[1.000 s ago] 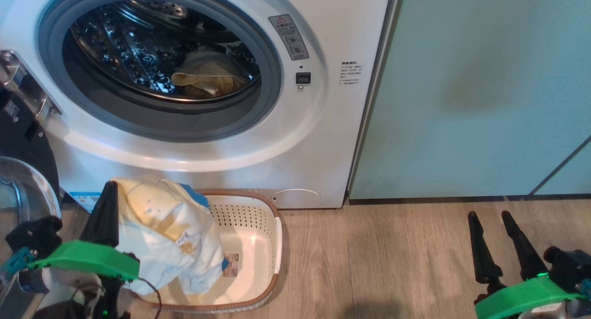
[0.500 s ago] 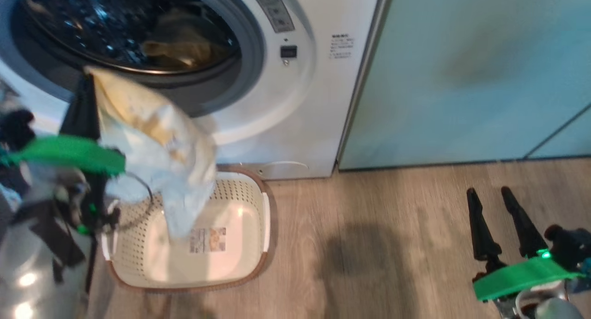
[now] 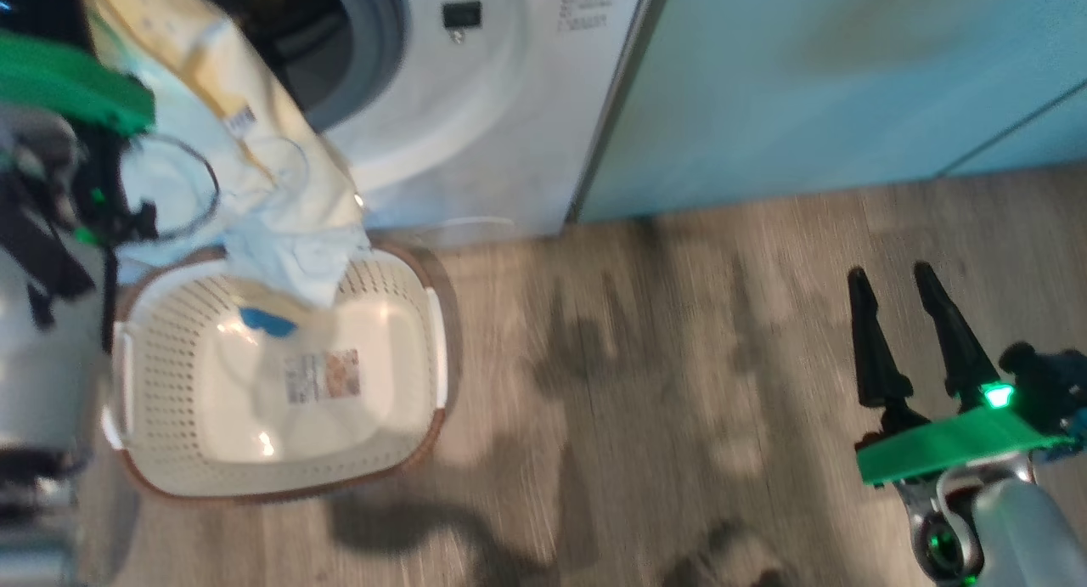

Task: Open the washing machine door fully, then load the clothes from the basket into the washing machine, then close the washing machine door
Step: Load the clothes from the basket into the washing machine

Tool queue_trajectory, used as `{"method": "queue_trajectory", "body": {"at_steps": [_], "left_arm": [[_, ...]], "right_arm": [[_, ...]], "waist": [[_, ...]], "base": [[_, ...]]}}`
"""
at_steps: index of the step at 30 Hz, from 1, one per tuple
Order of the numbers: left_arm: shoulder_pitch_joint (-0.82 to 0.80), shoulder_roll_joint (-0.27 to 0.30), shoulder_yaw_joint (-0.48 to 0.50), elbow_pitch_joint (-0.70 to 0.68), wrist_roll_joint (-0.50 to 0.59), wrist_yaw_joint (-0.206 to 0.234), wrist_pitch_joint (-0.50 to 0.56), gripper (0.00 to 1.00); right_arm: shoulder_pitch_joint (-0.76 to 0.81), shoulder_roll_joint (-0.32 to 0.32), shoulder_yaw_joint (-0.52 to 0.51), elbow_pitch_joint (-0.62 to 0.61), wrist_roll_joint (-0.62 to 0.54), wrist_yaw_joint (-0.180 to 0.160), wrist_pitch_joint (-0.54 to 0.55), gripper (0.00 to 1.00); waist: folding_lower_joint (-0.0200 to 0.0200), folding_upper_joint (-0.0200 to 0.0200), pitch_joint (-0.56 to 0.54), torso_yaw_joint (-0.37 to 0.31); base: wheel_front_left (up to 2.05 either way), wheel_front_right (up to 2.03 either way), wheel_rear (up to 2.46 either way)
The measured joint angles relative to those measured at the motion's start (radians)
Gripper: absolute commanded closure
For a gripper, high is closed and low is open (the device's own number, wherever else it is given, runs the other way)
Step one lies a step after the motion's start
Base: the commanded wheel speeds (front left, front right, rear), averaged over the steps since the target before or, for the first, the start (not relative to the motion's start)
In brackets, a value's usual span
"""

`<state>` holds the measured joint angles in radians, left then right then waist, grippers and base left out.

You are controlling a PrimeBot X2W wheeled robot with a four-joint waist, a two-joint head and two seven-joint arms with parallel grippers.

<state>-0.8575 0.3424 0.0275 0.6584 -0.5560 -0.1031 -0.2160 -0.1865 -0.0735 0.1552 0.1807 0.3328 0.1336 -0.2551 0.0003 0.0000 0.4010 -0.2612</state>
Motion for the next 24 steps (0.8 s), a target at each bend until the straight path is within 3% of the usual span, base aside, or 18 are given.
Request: {"method": "queue_trajectory", "body": {"at_steps": [14, 24], "left_arm": [[-0.385, 0.053, -0.075, 0.305, 0.071, -0.01, -0.006, 1.0], [-0.567, 0.067, -0.087, 0.376, 0.116, 0.002, -0.037, 1.0]], "right_arm": [[-0.097, 0.017, 0.038, -0.008, -0.008, 0.0, 0.0, 0.0], [-0.156, 0.018, 0.062, -0.013, -0.009, 0.0, 0.0, 0.0]], "waist": [[-0.0002, 0.0, 0.19, -0.068], [-0.0001, 0.0, 0.281, -0.091]], "base": [[0.0, 0.0, 0.0], [0.0, 0.0, 0.0]]}}
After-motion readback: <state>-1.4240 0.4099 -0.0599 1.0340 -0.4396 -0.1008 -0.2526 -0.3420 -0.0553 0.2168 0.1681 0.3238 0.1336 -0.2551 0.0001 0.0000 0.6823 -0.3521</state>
